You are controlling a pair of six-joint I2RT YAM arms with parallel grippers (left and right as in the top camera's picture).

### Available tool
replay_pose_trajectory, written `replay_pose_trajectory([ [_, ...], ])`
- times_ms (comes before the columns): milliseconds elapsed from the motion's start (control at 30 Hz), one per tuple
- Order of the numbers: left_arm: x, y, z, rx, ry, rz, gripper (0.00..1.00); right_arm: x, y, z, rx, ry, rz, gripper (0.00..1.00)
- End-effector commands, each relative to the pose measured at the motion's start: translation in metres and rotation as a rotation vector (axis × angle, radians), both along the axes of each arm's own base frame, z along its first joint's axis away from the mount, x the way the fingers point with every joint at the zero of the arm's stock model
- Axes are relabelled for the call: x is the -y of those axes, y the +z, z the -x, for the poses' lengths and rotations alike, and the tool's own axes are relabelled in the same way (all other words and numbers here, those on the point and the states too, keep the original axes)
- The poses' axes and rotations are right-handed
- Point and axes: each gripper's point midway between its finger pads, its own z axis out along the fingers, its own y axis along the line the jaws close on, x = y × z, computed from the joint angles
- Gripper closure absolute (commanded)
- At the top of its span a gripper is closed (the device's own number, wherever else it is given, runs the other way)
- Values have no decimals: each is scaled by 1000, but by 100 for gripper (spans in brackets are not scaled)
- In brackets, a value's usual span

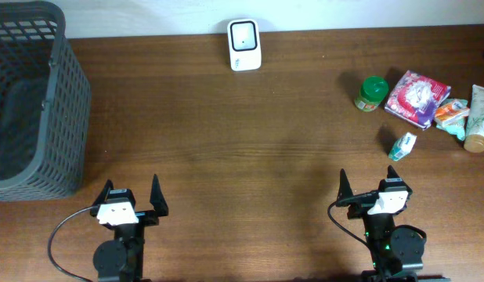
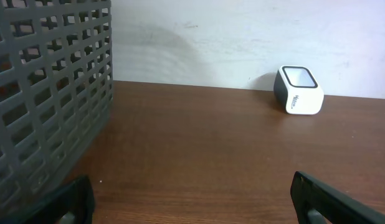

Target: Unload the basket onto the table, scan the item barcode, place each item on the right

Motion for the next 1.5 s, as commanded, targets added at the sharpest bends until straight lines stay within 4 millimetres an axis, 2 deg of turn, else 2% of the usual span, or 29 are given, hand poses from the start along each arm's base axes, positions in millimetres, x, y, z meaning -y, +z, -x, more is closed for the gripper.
replay_pose_trajectory([
  [0, 2, -1, 0, -4, -16, -26, 1, 4, -3, 0, -5, -19, 0, 1],
  [1467, 0, 0, 0, -2, -6, -56, 1, 4, -3, 0, -2, -21, 1, 1],
])
